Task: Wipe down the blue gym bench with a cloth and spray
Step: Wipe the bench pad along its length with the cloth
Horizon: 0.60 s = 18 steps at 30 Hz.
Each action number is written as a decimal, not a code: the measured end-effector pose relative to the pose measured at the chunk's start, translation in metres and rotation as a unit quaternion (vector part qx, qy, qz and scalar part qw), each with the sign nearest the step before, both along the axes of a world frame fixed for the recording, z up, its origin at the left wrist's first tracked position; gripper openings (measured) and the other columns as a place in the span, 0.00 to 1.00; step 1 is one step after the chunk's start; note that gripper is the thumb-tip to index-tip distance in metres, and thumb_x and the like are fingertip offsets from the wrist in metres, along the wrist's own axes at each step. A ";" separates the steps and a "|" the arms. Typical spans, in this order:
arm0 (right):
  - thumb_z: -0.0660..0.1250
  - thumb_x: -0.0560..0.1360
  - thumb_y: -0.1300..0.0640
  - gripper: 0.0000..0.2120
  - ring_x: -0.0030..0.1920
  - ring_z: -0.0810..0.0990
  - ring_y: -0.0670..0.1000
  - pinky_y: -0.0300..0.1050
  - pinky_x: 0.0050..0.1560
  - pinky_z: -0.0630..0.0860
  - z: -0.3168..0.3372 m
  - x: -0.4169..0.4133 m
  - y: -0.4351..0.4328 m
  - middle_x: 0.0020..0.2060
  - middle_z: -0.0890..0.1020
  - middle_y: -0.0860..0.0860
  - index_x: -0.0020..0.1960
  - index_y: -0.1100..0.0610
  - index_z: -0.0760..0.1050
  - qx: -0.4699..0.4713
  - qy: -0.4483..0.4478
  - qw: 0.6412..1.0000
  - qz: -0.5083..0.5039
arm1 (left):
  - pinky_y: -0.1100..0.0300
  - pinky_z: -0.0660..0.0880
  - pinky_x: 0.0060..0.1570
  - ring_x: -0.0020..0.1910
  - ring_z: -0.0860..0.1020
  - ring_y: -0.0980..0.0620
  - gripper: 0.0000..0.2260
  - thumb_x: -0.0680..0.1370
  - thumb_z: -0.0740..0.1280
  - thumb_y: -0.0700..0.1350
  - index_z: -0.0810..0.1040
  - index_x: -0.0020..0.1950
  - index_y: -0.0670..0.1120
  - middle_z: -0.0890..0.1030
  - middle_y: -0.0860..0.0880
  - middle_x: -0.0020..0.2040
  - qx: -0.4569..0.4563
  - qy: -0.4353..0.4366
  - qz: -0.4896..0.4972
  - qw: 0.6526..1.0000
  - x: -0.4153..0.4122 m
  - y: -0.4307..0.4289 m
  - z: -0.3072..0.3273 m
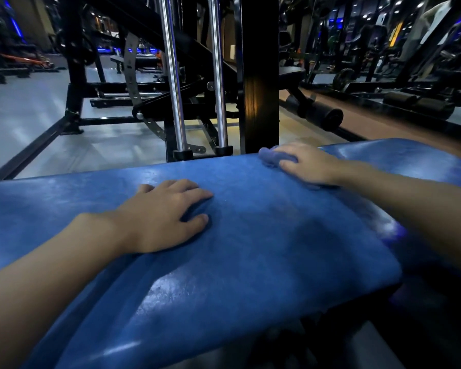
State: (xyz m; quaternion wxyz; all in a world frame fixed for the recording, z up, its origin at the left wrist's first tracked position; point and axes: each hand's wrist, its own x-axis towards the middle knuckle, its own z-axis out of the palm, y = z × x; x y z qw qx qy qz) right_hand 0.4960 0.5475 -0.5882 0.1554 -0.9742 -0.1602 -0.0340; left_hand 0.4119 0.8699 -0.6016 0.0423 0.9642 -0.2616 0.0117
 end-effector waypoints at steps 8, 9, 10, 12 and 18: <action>0.55 0.79 0.46 0.21 0.70 0.66 0.55 0.59 0.68 0.65 -0.006 0.010 0.014 0.74 0.64 0.46 0.71 0.41 0.65 -0.071 -0.001 0.995 -0.066 | 0.47 0.57 0.72 0.75 0.60 0.56 0.27 0.76 0.54 0.67 0.61 0.75 0.63 0.62 0.60 0.75 -0.020 0.014 -0.008 1.000 0.005 0.007 -0.001; 0.55 0.80 0.45 0.21 0.72 0.64 0.53 0.58 0.70 0.63 -0.006 -0.008 0.022 0.75 0.62 0.44 0.73 0.40 0.63 -0.062 -0.008 0.998 -0.031 | 0.46 0.58 0.72 0.74 0.61 0.55 0.27 0.76 0.55 0.67 0.62 0.74 0.63 0.63 0.60 0.74 -0.023 0.014 -0.009 1.000 0.007 0.007 0.000; 0.56 0.80 0.44 0.22 0.73 0.63 0.51 0.58 0.71 0.62 -0.007 -0.030 0.032 0.75 0.61 0.43 0.73 0.39 0.63 -0.061 -0.013 0.998 0.008 | 0.46 0.59 0.71 0.74 0.62 0.55 0.27 0.76 0.55 0.67 0.63 0.74 0.62 0.64 0.60 0.73 -0.027 0.016 -0.009 0.999 0.008 0.007 0.001; 0.55 0.79 0.43 0.22 0.74 0.61 0.48 0.54 0.73 0.60 -0.010 -0.081 0.052 0.76 0.61 0.42 0.73 0.38 0.63 -0.072 -0.029 0.994 0.082 | 0.46 0.60 0.71 0.73 0.64 0.54 0.26 0.76 0.57 0.65 0.65 0.73 0.61 0.65 0.59 0.73 -0.038 0.017 -0.008 0.999 0.010 0.008 0.002; 0.55 0.78 0.42 0.21 0.74 0.61 0.43 0.41 0.73 0.57 -0.014 -0.171 0.072 0.75 0.63 0.41 0.71 0.40 0.65 -0.042 -0.083 0.966 0.243 | 0.44 0.63 0.70 0.71 0.67 0.52 0.22 0.78 0.61 0.61 0.70 0.71 0.58 0.68 0.57 0.72 -0.061 0.019 -0.002 0.998 0.017 0.014 0.002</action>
